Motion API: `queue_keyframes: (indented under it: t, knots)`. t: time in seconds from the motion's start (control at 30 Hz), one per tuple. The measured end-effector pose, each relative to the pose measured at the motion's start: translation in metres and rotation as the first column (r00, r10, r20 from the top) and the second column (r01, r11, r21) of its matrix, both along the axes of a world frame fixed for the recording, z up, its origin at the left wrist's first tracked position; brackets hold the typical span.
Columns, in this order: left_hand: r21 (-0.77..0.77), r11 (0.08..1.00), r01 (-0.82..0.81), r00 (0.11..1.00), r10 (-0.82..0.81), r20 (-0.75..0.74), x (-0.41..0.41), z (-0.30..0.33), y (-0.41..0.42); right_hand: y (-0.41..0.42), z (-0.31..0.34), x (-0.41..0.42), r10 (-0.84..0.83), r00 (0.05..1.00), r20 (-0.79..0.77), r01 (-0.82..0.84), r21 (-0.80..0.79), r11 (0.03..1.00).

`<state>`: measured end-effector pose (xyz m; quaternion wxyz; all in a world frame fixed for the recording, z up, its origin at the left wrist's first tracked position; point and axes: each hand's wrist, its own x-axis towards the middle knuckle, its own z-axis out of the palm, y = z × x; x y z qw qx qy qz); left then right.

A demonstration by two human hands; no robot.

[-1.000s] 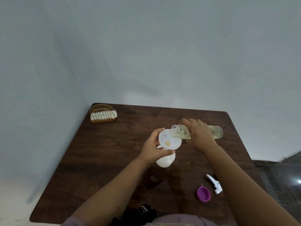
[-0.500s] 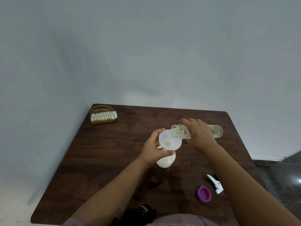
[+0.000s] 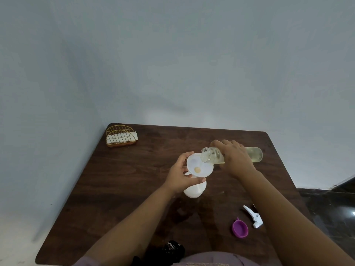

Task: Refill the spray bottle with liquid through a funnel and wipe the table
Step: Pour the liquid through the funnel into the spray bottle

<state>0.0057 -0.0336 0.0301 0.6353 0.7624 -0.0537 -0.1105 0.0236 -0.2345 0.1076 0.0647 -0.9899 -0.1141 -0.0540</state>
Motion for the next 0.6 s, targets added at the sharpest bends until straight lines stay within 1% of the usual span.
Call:
queue_keyframes:
  t: [0.6]
  knots:
    - [-0.009,1.0,-0.003,1.0,0.003,-0.002,-0.0026,0.0008,0.0009,0.0015,-0.0008,-0.0018,0.01,1.0,0.024,-0.009,-0.011,1.0]
